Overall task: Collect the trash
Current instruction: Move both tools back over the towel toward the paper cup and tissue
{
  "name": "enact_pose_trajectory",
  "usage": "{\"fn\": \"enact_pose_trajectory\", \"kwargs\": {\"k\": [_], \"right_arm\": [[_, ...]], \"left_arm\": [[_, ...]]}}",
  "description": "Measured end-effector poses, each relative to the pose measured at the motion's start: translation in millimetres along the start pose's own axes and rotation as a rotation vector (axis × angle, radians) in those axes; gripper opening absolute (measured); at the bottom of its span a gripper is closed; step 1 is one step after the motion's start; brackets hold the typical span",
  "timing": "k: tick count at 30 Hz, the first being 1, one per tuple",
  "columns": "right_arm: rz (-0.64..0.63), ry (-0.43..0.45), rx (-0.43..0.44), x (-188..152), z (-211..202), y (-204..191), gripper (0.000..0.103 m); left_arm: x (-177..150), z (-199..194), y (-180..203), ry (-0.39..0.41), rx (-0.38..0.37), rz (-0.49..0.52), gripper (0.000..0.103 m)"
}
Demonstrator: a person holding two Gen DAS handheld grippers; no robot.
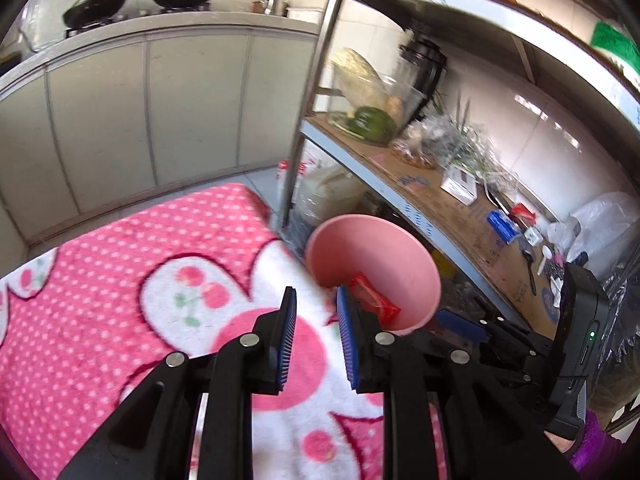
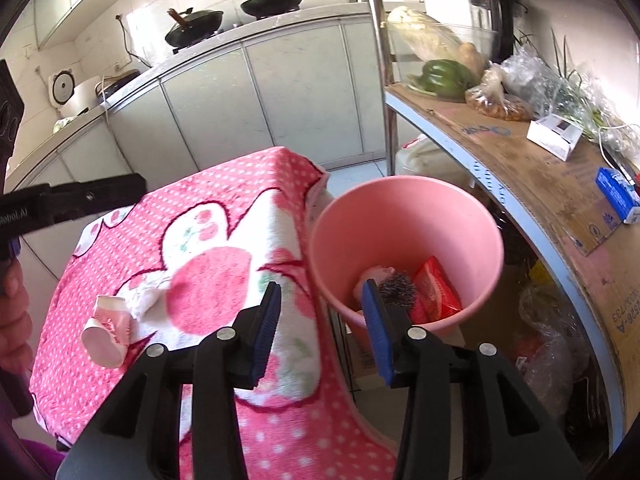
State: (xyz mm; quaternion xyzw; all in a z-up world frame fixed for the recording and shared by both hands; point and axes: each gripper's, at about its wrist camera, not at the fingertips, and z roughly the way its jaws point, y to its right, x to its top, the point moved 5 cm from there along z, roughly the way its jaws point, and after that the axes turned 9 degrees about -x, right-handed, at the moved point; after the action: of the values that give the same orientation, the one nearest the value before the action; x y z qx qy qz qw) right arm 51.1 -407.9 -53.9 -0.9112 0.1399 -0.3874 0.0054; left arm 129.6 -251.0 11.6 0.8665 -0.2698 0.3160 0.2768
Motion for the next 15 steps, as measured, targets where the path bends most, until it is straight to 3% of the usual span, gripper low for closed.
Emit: {"fn": "enact_pose_trajectory", "kwargs": {"k": [8, 15], "right_arm": [[-0.047, -0.018, 0.043, -6.1, -3.3, -33.7, 0.043], [-0.084, -0.049, 0.084, -15.9, -0.5, -57.7, 0.043]], "left_arm": [[-16.9, -60.7, -57.5, 0.045, 0.107, -0.072, 0.02], [-50.1, -86.9, -83.0, 0.025, 0.127, -0.146, 0.02]]}}
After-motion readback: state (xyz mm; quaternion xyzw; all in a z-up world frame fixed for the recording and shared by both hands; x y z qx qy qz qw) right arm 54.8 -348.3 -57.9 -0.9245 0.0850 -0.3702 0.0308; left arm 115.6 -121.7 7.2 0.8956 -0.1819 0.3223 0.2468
